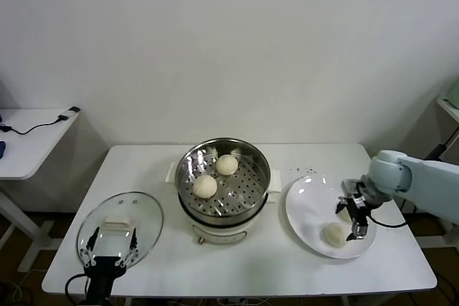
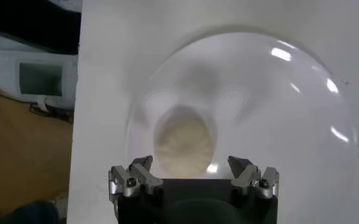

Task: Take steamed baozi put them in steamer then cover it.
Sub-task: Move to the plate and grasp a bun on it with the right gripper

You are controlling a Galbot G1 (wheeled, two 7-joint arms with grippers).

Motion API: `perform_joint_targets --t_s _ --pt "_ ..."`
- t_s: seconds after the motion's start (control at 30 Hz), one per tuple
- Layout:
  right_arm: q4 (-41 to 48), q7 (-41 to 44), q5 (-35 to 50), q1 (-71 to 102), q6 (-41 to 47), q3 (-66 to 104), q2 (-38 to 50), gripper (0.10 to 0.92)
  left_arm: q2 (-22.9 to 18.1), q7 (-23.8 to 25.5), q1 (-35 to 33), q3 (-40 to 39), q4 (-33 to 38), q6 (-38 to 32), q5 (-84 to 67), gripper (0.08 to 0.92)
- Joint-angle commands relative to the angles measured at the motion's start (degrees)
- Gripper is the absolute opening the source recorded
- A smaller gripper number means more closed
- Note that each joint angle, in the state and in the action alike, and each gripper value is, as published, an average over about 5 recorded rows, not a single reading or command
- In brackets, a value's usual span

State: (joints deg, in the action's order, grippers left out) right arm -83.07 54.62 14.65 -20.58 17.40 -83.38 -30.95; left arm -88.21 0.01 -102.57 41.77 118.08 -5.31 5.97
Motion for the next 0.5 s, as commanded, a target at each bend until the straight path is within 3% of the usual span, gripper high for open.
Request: perform_joint_targets --t_s 0.03,0.37,0.5 --pt "3.95 0.11 -3.17 7.92 -0.47 4.35 -1.74 0.823 -0.11 0.00 0.00 0.09 -0.28 0.04 0.14 0.823" --pt "5.44 0.53 -3.12 8.15 -0.92 5.28 -3.66 0.820 -0.11 -0.03 0.03 0.35 -0.68 -0.13 0.30 0.823" --pt "5.52 0.93 -2.92 7.24 -1.07 5.04 -3.68 0.771 -0.02 -0.01 0.21 0.34 -0.52 0.00 0.30 0.823"
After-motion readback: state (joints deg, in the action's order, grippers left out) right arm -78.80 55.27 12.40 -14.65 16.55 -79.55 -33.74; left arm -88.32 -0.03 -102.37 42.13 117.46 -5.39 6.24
